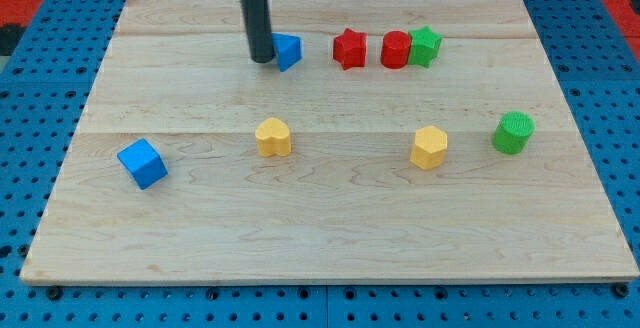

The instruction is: Slide the yellow heart towards the top left

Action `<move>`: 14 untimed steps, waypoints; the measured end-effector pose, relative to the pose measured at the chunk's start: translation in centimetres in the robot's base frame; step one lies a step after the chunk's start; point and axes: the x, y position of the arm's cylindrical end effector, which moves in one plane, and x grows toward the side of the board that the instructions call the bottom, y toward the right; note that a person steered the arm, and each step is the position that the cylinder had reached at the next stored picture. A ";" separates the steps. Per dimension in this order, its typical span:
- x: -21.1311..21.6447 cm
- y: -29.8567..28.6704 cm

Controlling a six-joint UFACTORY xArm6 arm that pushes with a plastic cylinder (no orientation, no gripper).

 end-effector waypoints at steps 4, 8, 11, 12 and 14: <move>5.3 5.3; 11.4 -0.1; 15.3 -5.4; 8.6 -8.4; 6.6 -8.4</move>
